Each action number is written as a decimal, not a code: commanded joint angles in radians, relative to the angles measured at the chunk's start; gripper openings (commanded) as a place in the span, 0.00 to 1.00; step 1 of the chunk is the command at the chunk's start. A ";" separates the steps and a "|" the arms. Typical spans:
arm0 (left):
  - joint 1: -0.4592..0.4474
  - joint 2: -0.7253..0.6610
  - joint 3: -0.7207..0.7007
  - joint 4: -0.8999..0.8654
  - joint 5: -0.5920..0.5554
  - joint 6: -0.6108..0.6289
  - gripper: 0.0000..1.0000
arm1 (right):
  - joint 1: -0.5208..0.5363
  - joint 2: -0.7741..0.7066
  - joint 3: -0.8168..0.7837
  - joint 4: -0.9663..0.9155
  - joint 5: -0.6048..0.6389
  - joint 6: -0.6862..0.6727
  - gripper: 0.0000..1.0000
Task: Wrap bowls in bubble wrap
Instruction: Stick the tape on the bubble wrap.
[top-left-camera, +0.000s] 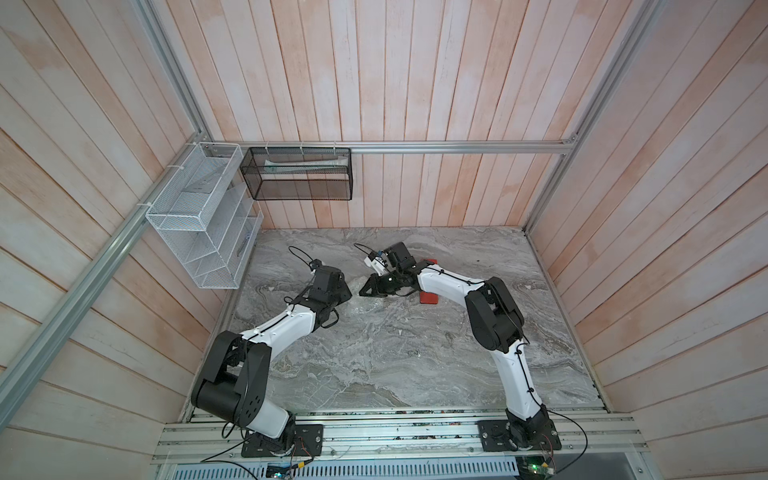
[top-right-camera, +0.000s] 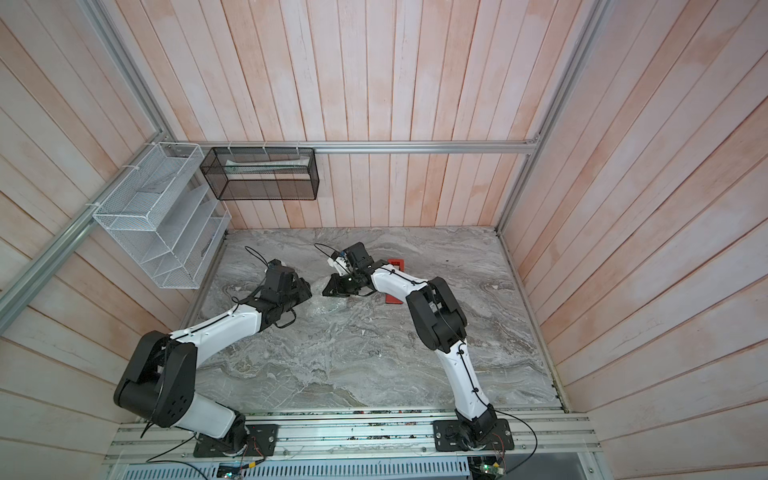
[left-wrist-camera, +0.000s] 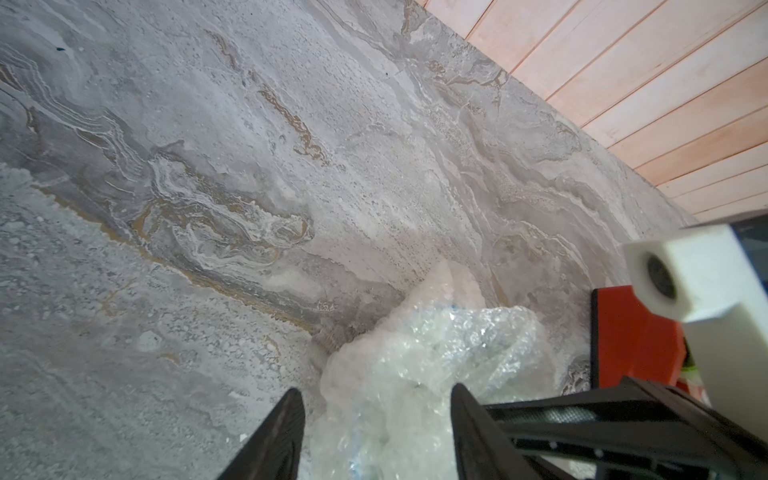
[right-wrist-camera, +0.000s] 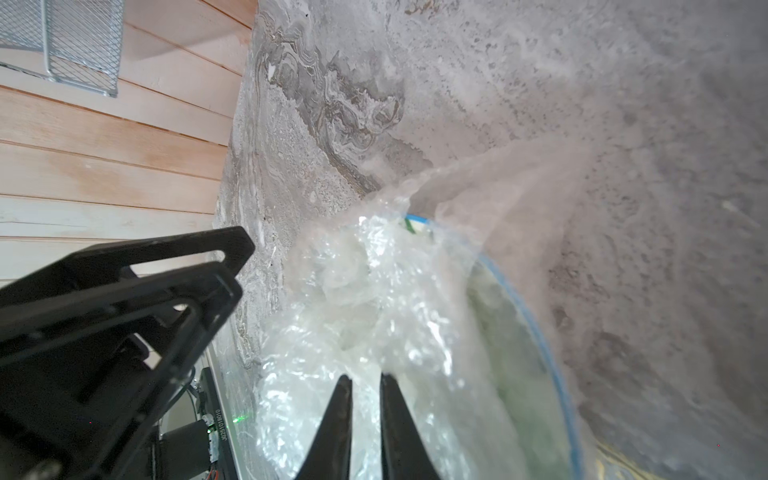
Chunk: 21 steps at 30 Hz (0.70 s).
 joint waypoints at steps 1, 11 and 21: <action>0.008 -0.043 -0.023 -0.014 -0.048 0.026 0.61 | -0.001 -0.067 -0.007 0.036 -0.032 -0.010 0.24; 0.068 -0.172 -0.077 -0.047 -0.099 0.069 0.68 | -0.012 -0.164 0.004 0.016 0.032 -0.054 0.61; 0.151 -0.467 -0.259 0.010 -0.334 0.203 1.00 | -0.165 -0.576 -0.479 0.281 0.502 -0.066 0.98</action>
